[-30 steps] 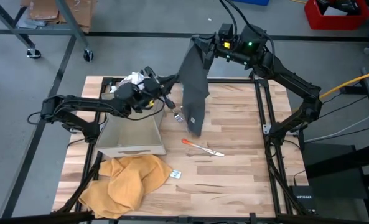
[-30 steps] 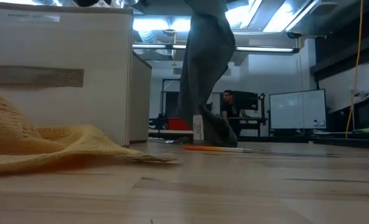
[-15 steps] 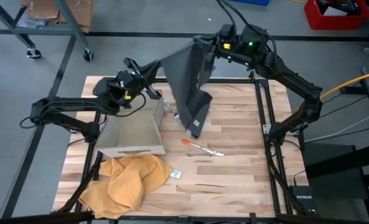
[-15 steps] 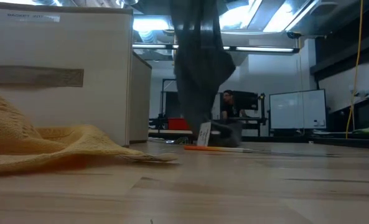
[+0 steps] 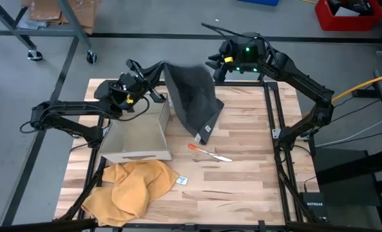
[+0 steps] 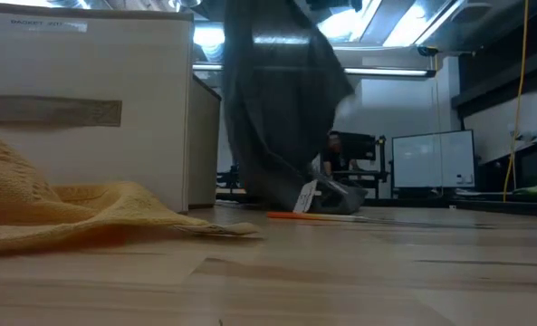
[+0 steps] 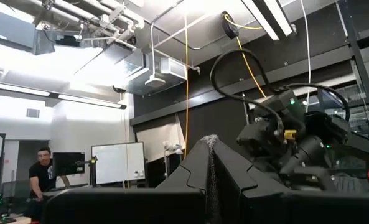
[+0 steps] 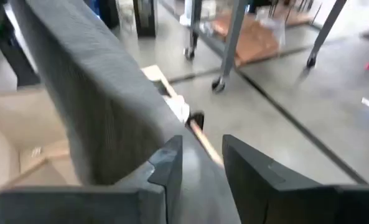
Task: Fold towel
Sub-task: Fold the gray kitchen towel
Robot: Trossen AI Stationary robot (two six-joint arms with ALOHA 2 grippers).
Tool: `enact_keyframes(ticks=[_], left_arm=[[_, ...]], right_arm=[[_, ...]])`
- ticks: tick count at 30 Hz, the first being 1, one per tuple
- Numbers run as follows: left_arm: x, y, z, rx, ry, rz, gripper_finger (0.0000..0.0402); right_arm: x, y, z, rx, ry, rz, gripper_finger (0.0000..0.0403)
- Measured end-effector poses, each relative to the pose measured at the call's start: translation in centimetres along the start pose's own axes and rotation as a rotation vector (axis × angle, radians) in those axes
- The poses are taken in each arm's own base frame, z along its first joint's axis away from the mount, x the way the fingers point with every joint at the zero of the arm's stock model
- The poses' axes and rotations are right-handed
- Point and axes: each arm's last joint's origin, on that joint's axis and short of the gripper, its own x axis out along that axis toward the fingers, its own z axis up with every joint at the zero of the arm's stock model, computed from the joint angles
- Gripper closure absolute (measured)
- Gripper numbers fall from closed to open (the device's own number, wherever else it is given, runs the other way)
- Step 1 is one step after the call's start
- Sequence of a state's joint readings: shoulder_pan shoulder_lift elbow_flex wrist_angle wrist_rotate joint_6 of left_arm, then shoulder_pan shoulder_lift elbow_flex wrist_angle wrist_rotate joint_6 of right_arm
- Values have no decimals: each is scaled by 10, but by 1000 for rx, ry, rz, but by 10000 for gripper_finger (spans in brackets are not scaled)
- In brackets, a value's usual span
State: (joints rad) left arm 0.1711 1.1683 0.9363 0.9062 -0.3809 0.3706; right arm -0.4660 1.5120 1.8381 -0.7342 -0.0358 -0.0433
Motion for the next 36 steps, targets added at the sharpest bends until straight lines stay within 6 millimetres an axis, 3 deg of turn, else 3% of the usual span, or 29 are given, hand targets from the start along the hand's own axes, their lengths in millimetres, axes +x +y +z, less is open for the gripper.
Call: enact_keyframes(ticks=[12,19,29,36], left_arm=[[0,0,-1,1,5,-2,402],[0,0,0,5,4,-1,402],[0,0,-1,32,5,-2,401],[-1,1,2,35,-1,2,401]], right_arm=[[9,12,-34,17,354,58,276],[36,43,-58,-33,576,144,276],[83,101,-89,-100,746,234,276],[76,122,-101,-163,835,140,276]])
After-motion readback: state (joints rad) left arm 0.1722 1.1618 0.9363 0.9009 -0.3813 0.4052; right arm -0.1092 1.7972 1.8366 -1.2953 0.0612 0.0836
